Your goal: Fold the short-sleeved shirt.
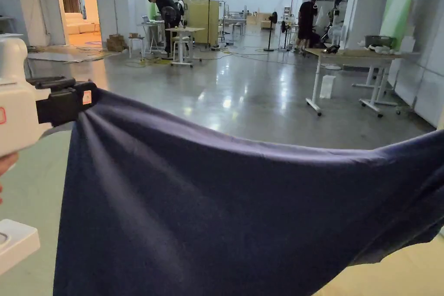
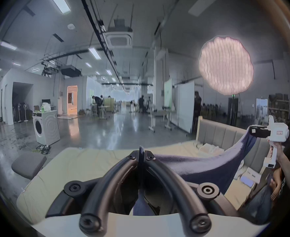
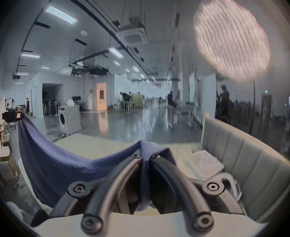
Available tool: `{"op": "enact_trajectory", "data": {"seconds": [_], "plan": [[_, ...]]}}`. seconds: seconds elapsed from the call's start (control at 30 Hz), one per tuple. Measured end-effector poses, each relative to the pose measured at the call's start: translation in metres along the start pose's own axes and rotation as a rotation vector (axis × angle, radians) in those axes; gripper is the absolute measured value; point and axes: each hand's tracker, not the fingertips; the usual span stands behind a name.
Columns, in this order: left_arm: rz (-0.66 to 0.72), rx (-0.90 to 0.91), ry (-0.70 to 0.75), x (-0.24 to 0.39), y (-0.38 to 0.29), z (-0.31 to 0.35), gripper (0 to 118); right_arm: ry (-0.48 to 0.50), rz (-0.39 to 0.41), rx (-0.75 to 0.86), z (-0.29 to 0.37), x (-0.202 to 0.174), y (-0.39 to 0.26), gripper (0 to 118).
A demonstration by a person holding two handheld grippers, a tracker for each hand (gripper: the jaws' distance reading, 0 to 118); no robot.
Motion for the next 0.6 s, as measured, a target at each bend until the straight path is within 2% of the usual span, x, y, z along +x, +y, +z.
{"op": "enact_trajectory", "data": {"seconds": [0.2, 0.27, 0.4, 0.53, 0.6], "plan": [[0.014, 0.130, 0.062, -0.010, 0.068, 0.032, 6, -0.007, 0.033, 0.093, -0.016, -0.004, 0.126, 3], [0.035, 0.136, 0.068, -0.014, 0.083, 0.032, 6, 0.001, 0.015, 0.093, -0.030, 0.005, 0.154, 3], [0.026, 0.158, 0.090, -0.017, 0.092, 0.018, 6, -0.012, 0.019, 0.090, -0.049, 0.008, 0.175, 3], [-0.003, 0.160, 0.085, -0.011, 0.092, 0.007, 6, -0.074, 0.107, 0.080, -0.061, 0.005, 0.171, 3], [-0.014, 0.155, 0.077, 0.010, 0.093, 0.008, 6, -0.069, 0.114, 0.079, -0.064, 0.003, 0.167, 3]]}}
